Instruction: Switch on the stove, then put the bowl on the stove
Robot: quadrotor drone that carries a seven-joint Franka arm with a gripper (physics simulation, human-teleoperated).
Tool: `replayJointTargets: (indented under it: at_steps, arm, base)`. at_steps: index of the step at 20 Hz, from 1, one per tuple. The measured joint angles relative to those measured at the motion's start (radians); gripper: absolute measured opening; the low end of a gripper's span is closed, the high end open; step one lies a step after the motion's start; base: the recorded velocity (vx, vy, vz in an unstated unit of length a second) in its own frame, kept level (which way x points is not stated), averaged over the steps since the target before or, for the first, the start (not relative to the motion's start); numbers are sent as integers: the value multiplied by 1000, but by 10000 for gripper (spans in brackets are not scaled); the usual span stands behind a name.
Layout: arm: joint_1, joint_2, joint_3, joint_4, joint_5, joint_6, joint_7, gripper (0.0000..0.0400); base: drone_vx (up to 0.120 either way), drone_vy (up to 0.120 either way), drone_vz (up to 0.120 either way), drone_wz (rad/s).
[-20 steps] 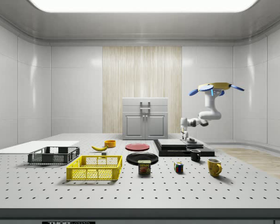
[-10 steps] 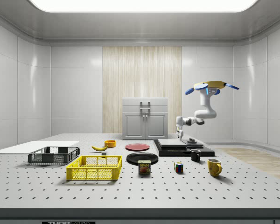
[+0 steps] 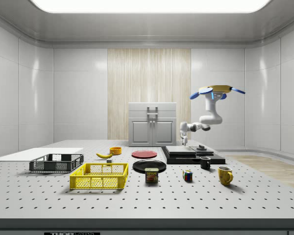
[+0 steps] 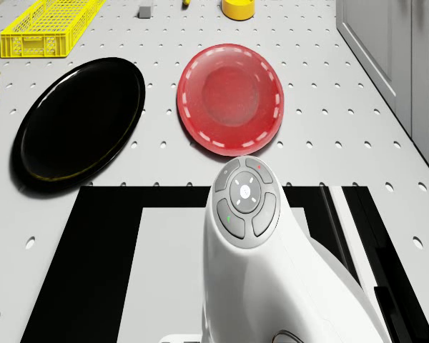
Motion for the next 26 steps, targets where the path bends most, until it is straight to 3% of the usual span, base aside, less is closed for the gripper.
replayJointTargets:
  at_steps: [22, 26]
  arm:
    - [-7, -18, 2, 1, 8, 17, 5, 400]
    - [-8, -21, 3, 1, 9, 19, 6, 400]
  base:
    - [120, 0, 0, 0]
    - [120, 0, 100, 0]
